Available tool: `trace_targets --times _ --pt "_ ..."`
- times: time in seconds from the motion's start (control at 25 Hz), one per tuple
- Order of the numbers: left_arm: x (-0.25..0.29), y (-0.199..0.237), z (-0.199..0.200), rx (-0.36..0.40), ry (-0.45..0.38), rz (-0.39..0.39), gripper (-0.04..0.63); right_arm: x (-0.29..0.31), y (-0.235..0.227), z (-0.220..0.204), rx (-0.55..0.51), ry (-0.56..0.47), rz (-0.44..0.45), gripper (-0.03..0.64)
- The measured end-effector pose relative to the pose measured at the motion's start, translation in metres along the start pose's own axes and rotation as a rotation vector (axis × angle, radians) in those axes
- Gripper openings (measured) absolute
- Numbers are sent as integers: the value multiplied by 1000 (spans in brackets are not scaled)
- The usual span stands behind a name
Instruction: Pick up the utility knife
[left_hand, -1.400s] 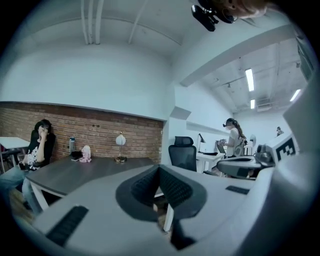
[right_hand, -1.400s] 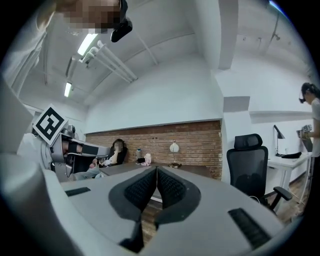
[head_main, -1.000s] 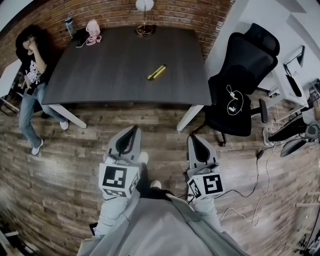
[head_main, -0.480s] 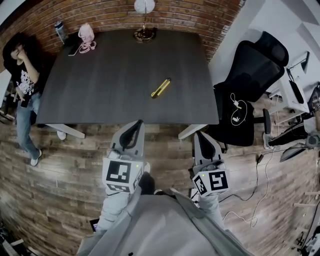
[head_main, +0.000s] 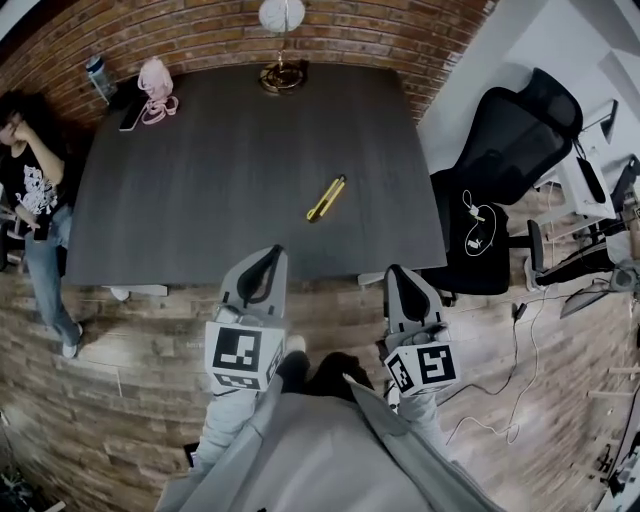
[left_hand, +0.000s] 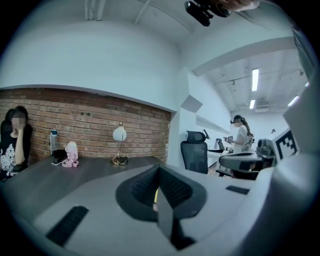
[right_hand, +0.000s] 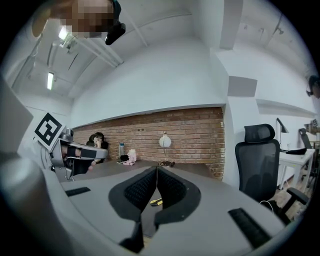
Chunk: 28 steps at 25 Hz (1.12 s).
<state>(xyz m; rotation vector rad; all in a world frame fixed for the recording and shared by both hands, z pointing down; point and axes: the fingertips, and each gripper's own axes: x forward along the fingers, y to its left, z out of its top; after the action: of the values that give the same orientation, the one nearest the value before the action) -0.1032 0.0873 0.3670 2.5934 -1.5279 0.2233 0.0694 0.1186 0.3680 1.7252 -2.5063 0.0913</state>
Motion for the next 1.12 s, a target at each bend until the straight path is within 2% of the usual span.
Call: trace_targets --times 0.28,0.56,0.8,1.12 --pt "30 4 -12 -22 35 -23 18 16 -18 -11 10 51 -30 18" --pt "70 30 -11 -6 42 19 18 68 -40 -14 14 33 5 18" --pt "130 49 17 28 28 46 19 130 -74 3 13 4 50 18" --pt "206 55 49 37 19 88 18 191 -129 24 18 -17 106 18"
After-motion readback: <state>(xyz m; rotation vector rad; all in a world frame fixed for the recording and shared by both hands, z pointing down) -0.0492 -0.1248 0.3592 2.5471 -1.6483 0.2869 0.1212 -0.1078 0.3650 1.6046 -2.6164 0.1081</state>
